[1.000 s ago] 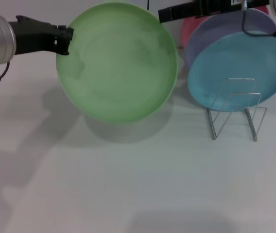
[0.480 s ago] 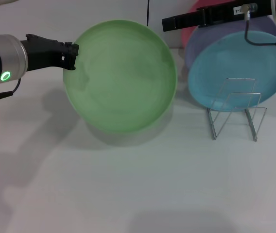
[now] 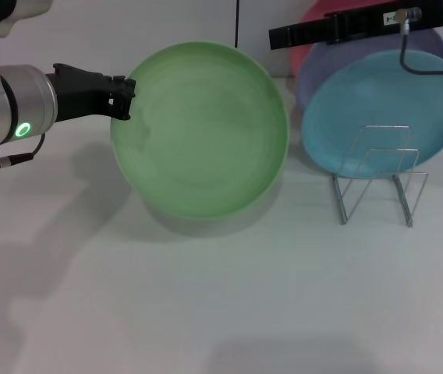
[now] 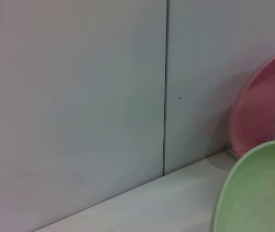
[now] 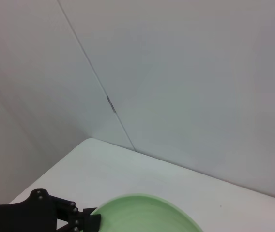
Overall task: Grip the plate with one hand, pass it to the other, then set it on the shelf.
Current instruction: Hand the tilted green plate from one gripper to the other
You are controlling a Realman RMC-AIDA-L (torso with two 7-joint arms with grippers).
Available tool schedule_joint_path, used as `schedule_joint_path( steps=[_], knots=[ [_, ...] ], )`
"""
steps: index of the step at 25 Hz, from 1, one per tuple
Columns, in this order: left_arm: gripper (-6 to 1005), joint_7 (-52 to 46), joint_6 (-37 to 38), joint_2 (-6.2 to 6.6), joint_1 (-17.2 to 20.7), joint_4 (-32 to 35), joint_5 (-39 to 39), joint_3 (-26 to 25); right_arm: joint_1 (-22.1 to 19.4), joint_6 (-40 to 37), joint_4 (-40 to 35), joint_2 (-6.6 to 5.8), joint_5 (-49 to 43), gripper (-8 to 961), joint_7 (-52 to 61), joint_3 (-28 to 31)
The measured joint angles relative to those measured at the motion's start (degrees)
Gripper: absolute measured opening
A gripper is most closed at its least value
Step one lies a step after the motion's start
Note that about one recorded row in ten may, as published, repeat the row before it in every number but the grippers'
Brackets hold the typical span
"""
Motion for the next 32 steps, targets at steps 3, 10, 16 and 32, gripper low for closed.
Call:
schedule_joint_path(
  steps=[3, 10, 16, 32],
  knots=[
    [35, 0.0, 0.3, 0.01, 0.0, 0.2, 0.0, 0.0, 0.2, 0.1, 0.0, 0.07, 0.0, 795, 0.0, 0.0],
    [35, 0.1, 0.5, 0.13, 0.3, 0.0, -0.1, -0.2, 0.9, 0.7, 1.1, 0.07, 0.0, 794, -0.1, -0.5],
    [35, 0.1, 0.4, 0.19, -0.1, 0.2, -0.2, 0.0, 1.8, 1.0, 2.9, 0.11, -0.3, 793, -0.1, -0.6],
    [36, 0.0, 0.3, 0.00, -0.4, 0.0, -0.4, 0.2, 4.1, 1.8, 8.0, -0.13, -2.8, 793, -1.4, -1.3]
  ],
)
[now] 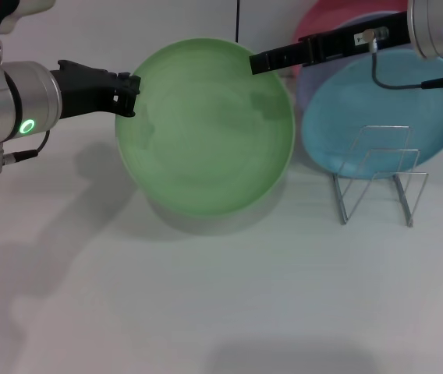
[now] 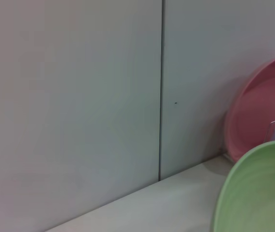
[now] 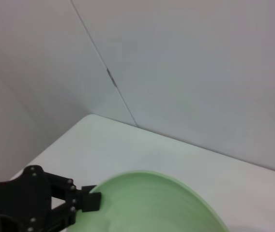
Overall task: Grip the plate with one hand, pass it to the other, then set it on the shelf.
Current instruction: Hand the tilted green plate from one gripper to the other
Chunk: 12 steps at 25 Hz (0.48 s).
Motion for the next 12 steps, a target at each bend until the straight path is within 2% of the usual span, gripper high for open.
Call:
schedule_joint_path(
  steps=[12],
  knots=[
    [36, -0.1, 0.0, 0.03, -0.1, -0.2, -0.3, -0.2, 0.6, 0.4, 1.2, 0.06, -0.9, 795, 0.0, 0.0]
  ],
)
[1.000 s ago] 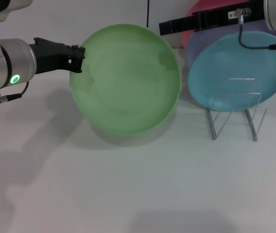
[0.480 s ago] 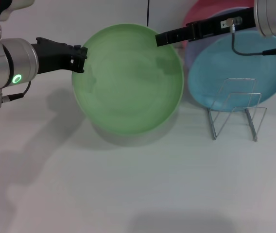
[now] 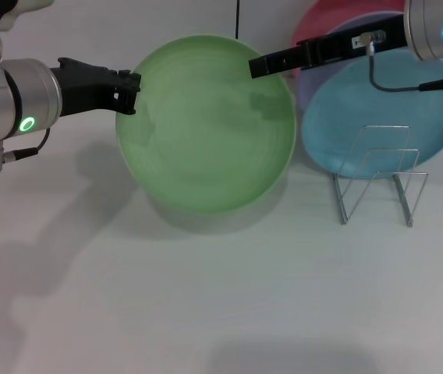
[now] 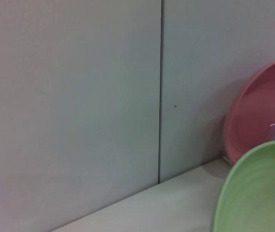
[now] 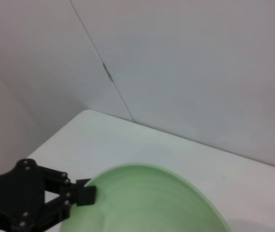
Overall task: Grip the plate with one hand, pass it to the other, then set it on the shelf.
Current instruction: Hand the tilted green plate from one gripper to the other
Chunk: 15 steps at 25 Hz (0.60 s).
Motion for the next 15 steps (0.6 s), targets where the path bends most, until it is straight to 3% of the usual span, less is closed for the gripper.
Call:
schedule_joint_path(
  steps=[15],
  knots=[
    [36, 0.2, -0.1, 0.14, -0.1, 0.0, -0.5, -0.4, 1.5, 1.9, 2.7, 0.02, -2.4, 795, -0.2, 0.0]
  ],
)
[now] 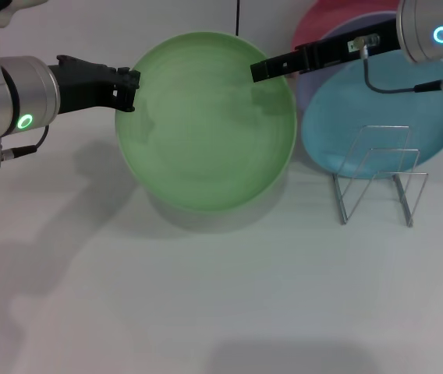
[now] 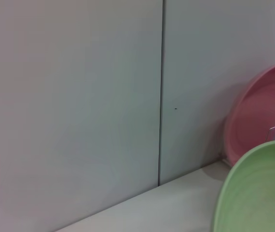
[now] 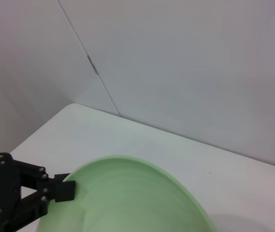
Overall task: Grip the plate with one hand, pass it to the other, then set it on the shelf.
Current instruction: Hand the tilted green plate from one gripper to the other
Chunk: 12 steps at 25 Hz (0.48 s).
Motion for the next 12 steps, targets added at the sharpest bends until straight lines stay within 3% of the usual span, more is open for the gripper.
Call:
schedule_joint_path(
  steps=[12],
  knots=[
    [36, 0.0, -0.3, 0.00, 0.0, 0.0, 0.0, 0.0, 0.2, 1.5, 0.7, -0.02, -0.4, 794, -0.3, -1.2]
  ],
)
